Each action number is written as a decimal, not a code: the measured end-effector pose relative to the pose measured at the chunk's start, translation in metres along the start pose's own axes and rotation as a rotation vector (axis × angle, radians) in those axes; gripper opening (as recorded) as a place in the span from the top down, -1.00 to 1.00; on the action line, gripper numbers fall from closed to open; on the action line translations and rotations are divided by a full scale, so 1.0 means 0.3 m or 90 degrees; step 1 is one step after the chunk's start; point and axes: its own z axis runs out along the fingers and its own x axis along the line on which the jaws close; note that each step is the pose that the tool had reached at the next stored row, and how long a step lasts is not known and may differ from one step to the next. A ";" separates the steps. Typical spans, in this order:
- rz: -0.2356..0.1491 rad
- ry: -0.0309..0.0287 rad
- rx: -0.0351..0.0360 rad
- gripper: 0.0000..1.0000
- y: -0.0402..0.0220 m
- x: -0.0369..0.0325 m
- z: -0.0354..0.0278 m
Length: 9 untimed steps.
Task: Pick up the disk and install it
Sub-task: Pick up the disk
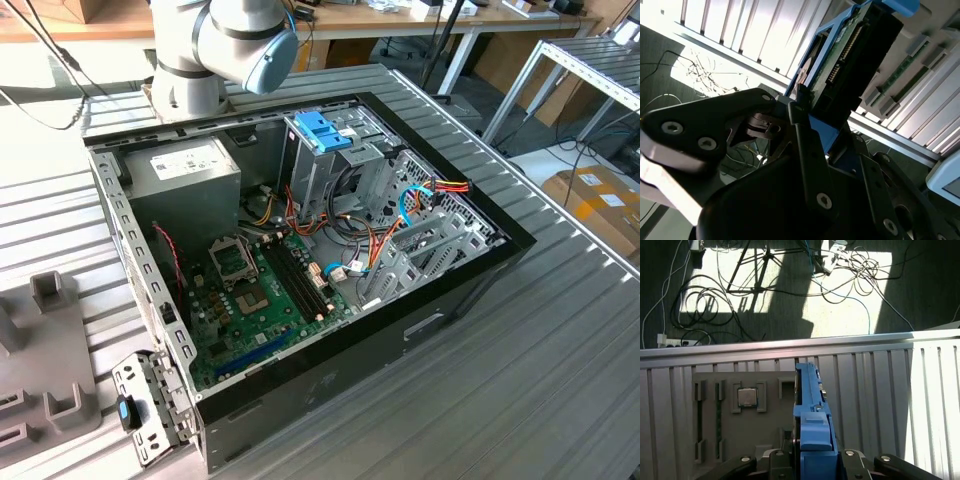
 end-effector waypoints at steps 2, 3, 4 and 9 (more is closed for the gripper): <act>0.000 -0.0003 -0.0001 0.26 0.000 -0.001 -0.007; 0.000 -0.0006 0.0000 0.26 0.001 -0.001 -0.012; 0.000 -0.0007 -0.0001 0.26 0.001 -0.001 -0.015; 0.000 -0.0016 -0.0001 0.26 0.002 -0.003 -0.031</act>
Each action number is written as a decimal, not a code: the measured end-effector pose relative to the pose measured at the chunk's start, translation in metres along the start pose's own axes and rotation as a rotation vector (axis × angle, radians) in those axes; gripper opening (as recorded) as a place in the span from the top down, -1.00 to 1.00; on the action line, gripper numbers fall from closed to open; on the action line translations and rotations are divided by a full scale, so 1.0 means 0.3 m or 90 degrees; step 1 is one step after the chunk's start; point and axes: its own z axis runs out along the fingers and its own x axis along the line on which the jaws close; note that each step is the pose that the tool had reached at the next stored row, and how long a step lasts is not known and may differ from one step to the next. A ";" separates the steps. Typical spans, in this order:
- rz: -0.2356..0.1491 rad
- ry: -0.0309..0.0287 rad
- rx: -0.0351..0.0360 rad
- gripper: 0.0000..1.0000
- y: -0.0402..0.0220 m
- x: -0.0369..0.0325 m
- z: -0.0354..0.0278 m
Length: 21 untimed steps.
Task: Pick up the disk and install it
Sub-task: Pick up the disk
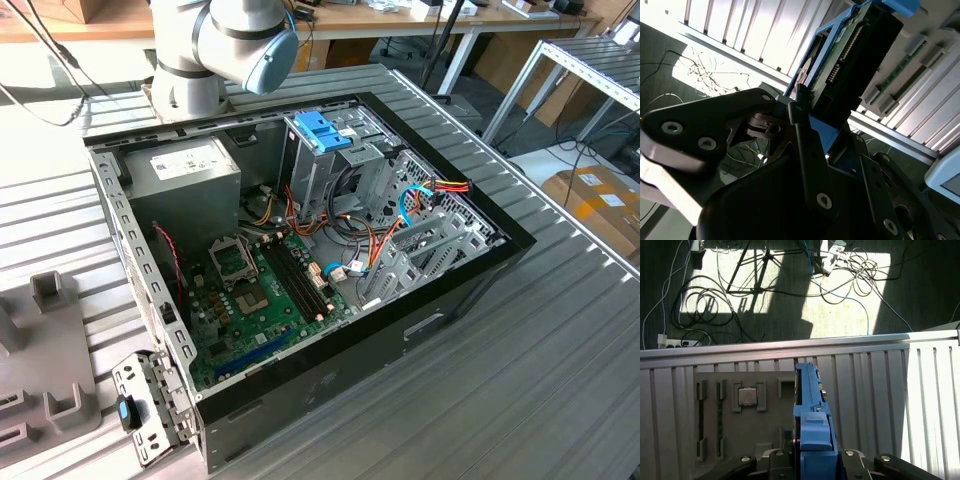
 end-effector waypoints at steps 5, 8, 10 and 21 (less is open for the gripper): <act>0.000 -0.0008 -0.0001 0.26 0.001 -0.002 -0.015; 0.000 -0.0011 -0.0001 0.26 0.001 -0.002 -0.024; 0.000 -0.0014 -0.0001 0.26 0.002 -0.003 -0.032; 0.000 -0.0026 -0.0003 0.26 0.004 -0.007 -0.071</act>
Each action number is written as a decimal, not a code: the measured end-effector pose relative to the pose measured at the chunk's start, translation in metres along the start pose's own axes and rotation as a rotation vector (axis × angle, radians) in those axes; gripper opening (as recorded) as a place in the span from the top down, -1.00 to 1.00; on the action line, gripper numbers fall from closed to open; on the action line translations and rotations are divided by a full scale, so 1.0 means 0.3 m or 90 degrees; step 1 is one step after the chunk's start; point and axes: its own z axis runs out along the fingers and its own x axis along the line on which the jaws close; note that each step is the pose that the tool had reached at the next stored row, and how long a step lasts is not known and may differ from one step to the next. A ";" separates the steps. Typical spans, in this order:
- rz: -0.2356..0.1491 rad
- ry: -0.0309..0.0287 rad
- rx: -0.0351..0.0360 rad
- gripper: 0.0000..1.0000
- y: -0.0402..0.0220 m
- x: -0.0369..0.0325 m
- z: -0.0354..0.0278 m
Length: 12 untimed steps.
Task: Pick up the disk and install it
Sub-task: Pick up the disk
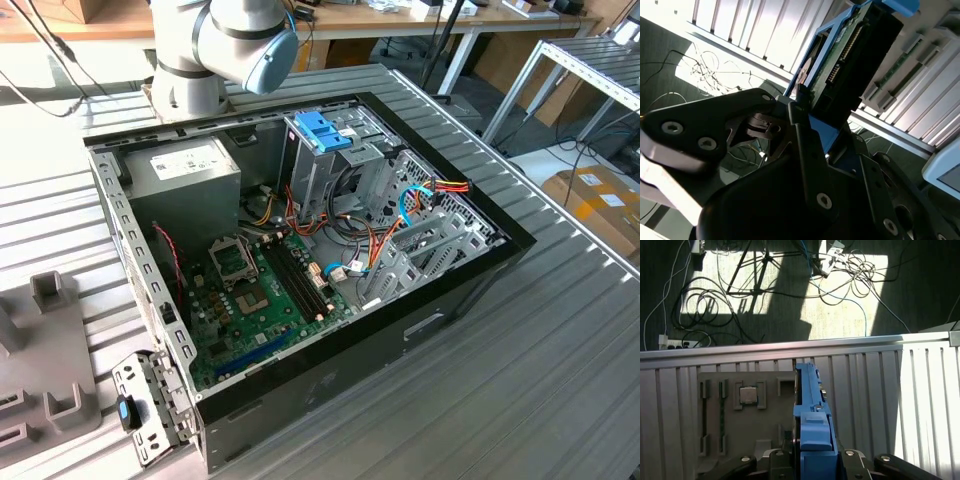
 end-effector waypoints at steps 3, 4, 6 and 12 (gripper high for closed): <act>0.000 -0.0004 0.0000 0.26 0.000 -0.001 -0.008; 0.000 -0.0005 0.0000 0.26 0.001 -0.001 -0.011; 0.000 -0.0009 -0.0001 0.26 0.001 -0.002 -0.019; 0.000 -0.0015 -0.0001 0.26 0.002 -0.005 -0.045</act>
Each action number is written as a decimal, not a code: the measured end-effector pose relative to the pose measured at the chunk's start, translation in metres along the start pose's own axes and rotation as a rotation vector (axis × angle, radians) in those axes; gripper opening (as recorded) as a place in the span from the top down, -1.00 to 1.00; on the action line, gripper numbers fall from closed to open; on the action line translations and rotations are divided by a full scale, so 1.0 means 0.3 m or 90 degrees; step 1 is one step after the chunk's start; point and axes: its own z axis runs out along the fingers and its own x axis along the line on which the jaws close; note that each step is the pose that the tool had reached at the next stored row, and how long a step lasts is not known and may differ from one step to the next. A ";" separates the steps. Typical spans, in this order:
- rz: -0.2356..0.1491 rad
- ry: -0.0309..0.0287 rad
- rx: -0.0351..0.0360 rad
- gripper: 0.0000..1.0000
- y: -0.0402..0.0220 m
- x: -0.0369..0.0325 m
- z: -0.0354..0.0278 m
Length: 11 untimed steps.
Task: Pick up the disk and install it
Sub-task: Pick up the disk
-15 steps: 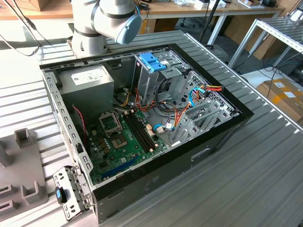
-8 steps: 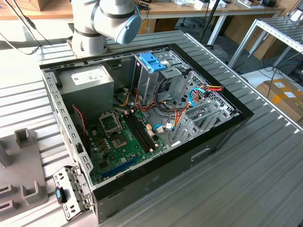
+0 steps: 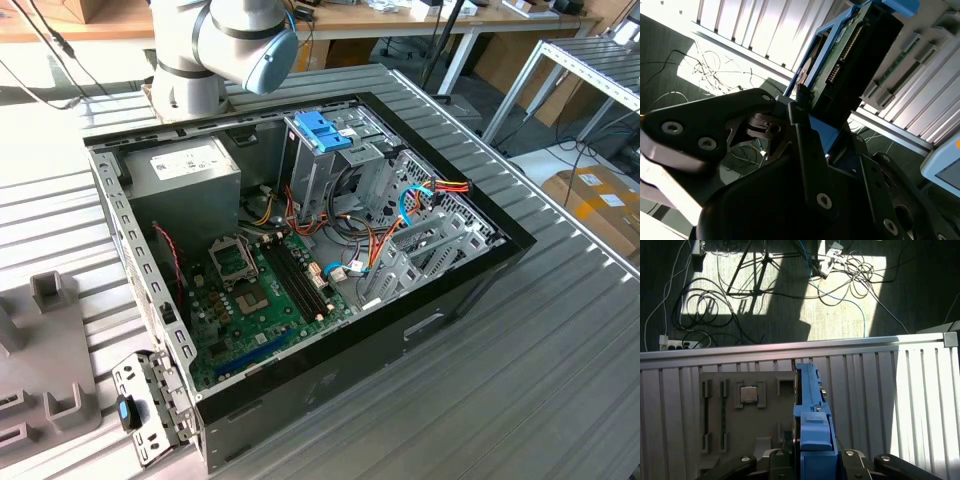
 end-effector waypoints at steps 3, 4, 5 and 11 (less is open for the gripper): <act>0.000 -0.0002 0.0000 0.26 0.001 -0.001 -0.009; 0.000 -0.0003 0.0000 0.26 0.001 -0.001 -0.012; 0.000 -0.0003 0.0000 0.26 0.001 -0.002 -0.015; 0.000 -0.0007 0.0000 0.26 0.002 -0.004 -0.037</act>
